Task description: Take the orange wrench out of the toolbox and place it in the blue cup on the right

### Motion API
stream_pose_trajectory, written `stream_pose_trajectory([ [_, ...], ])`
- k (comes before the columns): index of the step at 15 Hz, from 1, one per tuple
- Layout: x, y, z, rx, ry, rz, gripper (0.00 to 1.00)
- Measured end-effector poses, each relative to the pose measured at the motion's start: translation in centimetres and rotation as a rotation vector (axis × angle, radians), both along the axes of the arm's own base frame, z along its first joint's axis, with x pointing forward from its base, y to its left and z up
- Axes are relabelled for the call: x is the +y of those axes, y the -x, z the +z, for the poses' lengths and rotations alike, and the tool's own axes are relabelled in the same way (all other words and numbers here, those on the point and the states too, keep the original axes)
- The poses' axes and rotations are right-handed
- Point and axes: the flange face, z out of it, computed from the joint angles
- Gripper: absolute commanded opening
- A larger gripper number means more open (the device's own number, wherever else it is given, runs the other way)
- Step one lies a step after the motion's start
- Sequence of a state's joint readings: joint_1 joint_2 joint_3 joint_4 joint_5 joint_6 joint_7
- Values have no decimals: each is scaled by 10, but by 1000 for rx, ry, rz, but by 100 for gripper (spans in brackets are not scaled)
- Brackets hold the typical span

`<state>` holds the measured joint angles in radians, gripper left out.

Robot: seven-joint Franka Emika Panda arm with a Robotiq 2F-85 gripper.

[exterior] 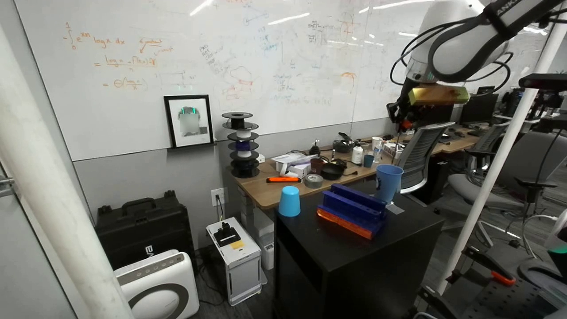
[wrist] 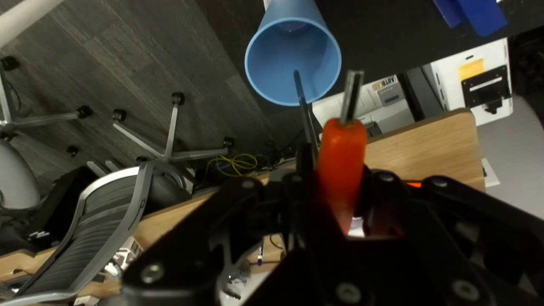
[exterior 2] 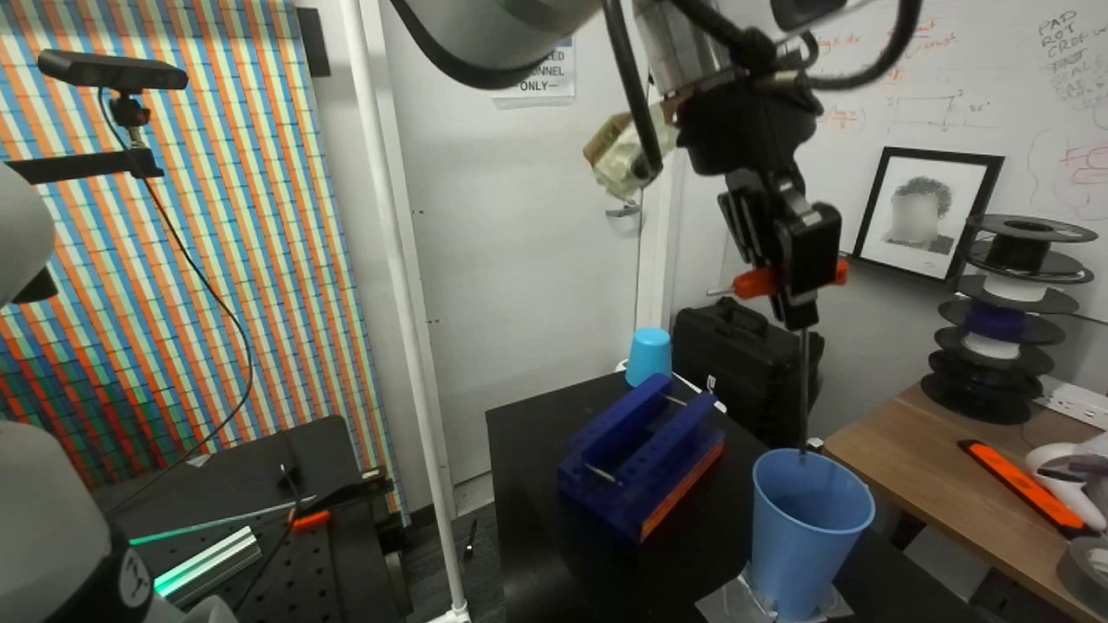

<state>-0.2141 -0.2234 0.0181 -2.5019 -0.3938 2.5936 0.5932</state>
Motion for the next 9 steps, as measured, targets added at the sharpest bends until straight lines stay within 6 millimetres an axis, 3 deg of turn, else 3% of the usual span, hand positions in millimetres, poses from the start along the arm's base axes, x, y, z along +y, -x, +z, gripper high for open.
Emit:
stream_pose_trajectory([
  [5,-19,-28,-79,153,-38,-30,10],
  [7,-36,-35,-102,192,-50,-63,44],
  [9,-49,-43,-107,212,-76,-90,58],
])
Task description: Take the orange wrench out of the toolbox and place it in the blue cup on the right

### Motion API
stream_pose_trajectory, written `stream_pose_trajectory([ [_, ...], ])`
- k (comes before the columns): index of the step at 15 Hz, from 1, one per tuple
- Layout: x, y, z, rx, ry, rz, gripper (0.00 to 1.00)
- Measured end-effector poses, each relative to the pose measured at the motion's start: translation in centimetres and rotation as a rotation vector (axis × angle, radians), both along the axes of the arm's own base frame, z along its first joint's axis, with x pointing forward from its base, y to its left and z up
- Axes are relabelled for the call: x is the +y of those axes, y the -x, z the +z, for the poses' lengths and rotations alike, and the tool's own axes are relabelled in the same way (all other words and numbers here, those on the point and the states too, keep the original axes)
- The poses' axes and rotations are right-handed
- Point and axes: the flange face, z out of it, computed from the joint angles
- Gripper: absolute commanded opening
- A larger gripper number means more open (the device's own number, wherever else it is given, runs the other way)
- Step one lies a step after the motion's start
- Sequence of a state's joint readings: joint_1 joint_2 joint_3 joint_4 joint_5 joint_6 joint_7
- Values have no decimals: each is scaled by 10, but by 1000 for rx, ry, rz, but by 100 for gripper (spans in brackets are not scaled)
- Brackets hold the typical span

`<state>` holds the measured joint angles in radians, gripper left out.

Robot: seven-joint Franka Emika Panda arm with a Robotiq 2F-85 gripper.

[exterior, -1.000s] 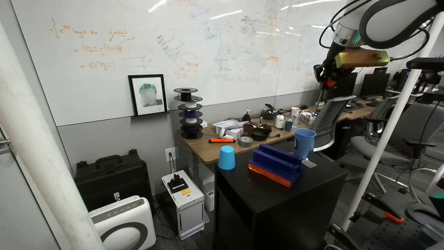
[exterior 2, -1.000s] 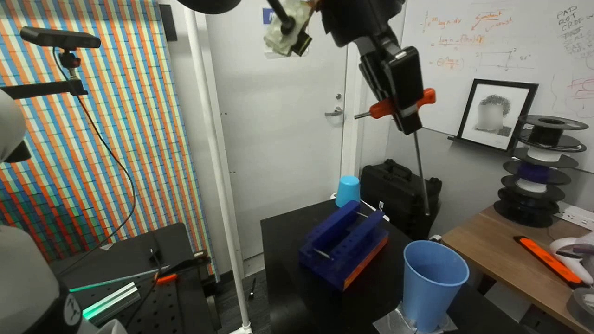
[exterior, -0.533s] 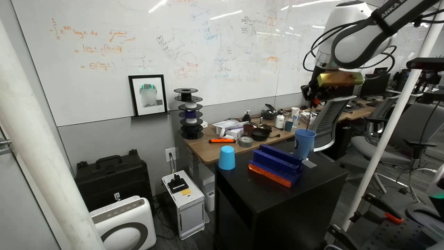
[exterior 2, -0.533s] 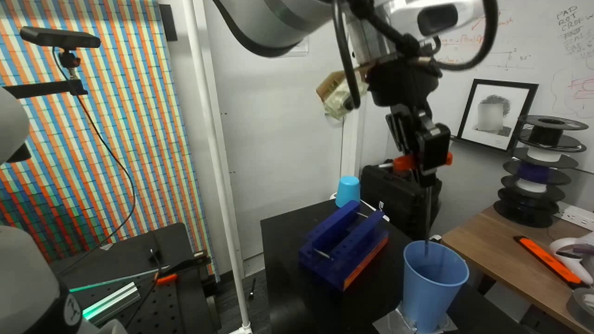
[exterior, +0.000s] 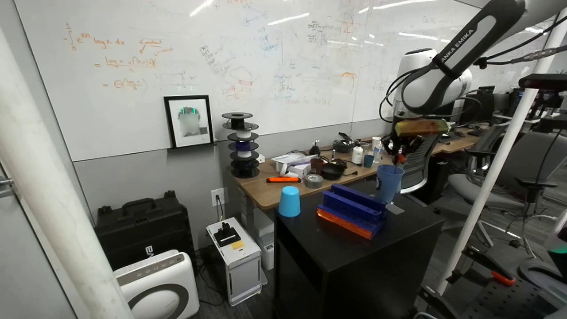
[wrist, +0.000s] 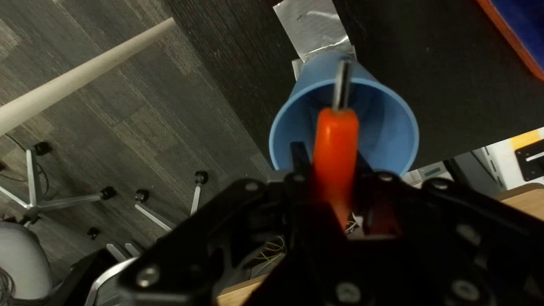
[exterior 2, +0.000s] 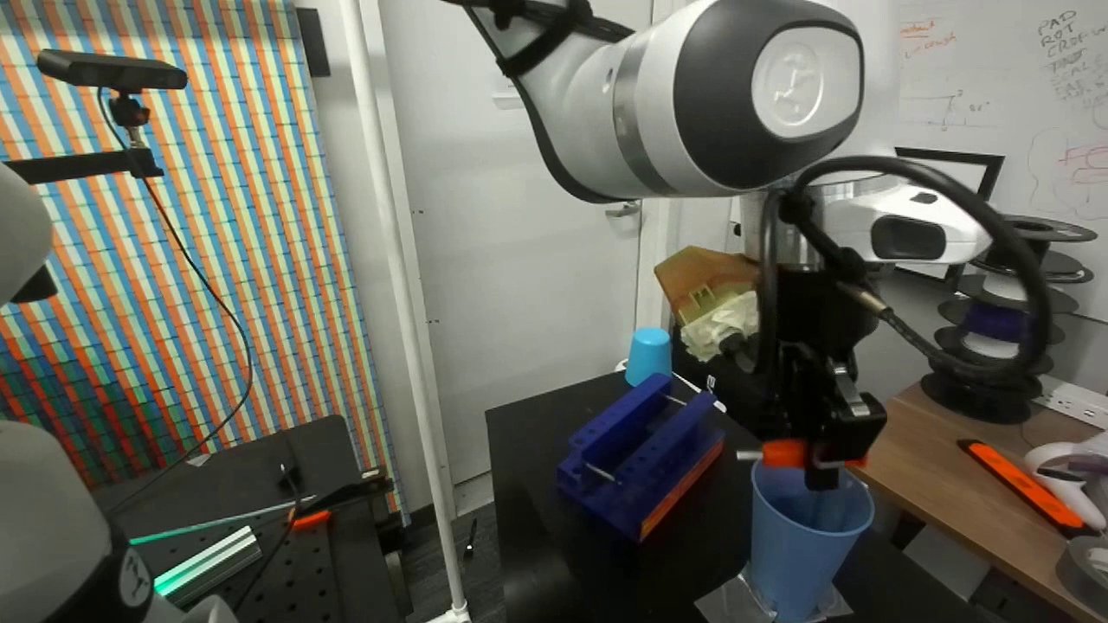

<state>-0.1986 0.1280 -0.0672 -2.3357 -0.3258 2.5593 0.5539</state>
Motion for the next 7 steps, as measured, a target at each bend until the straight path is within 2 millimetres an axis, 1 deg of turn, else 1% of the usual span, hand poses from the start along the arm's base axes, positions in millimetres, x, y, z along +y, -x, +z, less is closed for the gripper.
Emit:
stream_pose_trajectory([
  [1,-4,-3,4,14,-22,-3,67],
  [2,-5,-4,13,32,-59,5,74],
  [3,-4,-3,26,55,-105,28,81],
  [4,1,0,43,80,-154,62,89],
  [5,6,7,63,102,-202,103,96],
  [6,9,16,83,123,-245,146,100],
  [7,10,28,102,144,-283,192,100],
])
